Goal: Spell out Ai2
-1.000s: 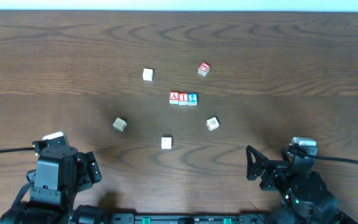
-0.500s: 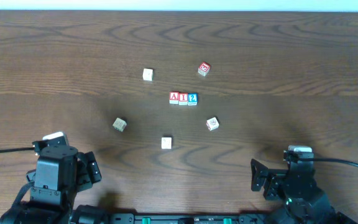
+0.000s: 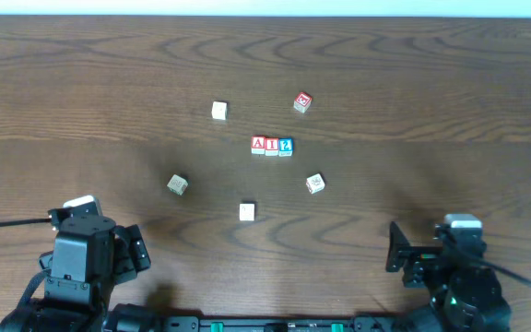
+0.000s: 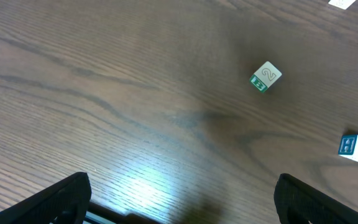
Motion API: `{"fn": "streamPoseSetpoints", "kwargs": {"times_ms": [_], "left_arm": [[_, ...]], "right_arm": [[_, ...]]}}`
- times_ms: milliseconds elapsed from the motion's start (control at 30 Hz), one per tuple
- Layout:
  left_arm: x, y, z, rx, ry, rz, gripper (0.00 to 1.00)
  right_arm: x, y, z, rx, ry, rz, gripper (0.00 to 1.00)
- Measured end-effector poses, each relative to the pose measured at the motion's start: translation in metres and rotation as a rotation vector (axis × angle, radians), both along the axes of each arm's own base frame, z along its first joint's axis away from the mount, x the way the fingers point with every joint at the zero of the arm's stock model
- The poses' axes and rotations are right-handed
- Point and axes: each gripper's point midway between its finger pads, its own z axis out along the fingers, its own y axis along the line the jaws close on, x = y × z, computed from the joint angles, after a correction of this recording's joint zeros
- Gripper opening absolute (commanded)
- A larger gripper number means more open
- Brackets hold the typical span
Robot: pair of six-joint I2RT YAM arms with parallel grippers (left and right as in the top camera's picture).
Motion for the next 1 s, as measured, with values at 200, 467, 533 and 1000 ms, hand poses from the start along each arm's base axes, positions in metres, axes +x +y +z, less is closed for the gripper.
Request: {"fn": "streamPoseSetpoints", "kwargs": {"times_ms": [200,467,533,1000], "left_arm": [[0.0,0.0,0.0,0.0,0.0,0.0,0.95],[0.0,0.0,0.0,0.0,0.0,0.0,0.96],[0.0,0.0,0.0,0.0,0.0,0.0,0.95],[0.0,0.0,0.0,0.0,0.0,0.0,0.95]], "right_arm": [[0.009,0.001,-0.026,-0.068,-0.038,0.046,0.99],[0.014,0.002,-0.054,-0.087,-0.023,0.057,0.99],[0.014,0.002,-0.061,-0.091,-0.009,0.059,0.99],[0.014,0.002,-0.114,-0.11,0.106,0.065,0.99]]}}
